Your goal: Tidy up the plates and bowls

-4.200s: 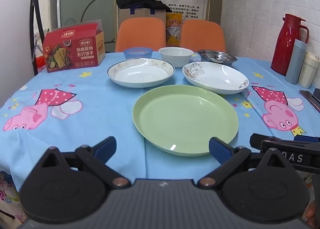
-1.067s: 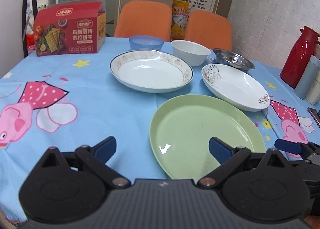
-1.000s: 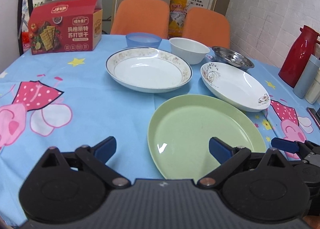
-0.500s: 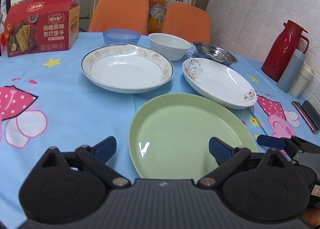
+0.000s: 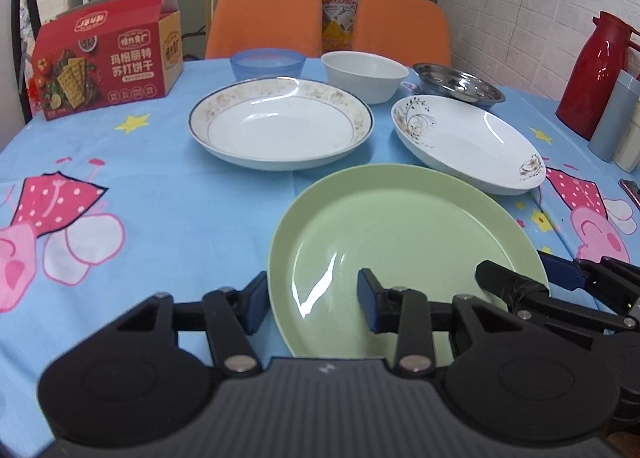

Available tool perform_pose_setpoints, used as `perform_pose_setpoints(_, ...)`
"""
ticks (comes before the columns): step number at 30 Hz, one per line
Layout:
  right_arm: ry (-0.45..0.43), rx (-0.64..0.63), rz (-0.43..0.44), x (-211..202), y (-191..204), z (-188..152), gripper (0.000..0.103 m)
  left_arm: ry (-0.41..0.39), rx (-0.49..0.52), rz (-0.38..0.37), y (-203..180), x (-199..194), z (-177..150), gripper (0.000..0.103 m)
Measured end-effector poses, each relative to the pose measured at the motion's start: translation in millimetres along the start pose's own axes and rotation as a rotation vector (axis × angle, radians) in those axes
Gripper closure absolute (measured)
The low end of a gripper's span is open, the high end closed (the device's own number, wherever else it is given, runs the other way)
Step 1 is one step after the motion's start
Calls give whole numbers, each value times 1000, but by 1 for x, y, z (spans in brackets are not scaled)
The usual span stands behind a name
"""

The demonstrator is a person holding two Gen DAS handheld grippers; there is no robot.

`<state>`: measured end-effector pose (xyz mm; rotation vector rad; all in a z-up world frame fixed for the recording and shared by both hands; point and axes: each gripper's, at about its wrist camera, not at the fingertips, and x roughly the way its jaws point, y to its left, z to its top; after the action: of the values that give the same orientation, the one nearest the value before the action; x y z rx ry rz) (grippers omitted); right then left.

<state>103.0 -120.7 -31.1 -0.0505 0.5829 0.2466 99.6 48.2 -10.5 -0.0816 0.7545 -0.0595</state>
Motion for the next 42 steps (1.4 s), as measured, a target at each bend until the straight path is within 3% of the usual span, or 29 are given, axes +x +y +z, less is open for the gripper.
perform_pose_setpoints(3,-35,-27,1,-12,18,7,30,-27,-37,18,21,-21,1,66)
perform_pose_setpoints(9,-48,-75,103,-4,69,21,30,-31,-70,127,70,-40,-6,66)
perform_pose_setpoints(15,32,-96,103,20,98,15,30,14,-80,96,92,-21,-13,66)
perform_pose_setpoints(24,51,-38,15,23,97,16,27,16,-17,11,91,-8,-2,63)
perform_pose_setpoints(25,53,-32,15,24,98,16,25,17,-12,-3,92,-7,-2,60)
perform_pose_setpoints(26,51,-27,17,24,98,15,23,22,-6,-19,92,-6,-2,47)
perform_pose_setpoints(29,49,17,51,20,92,15,15,5,3,-35,95,-9,0,41)
perform_pose_setpoints(31,15,78,26,7,82,16,0,-34,-13,-31,101,-15,4,30)
perform_pose_setpoints(35,-52,124,-56,-17,64,18,0,-60,-48,-14,108,-19,9,29)
perform_pose_setpoints(42,-21,138,-31,-23,57,6,0,-66,-112,23,105,-34,-6,29)
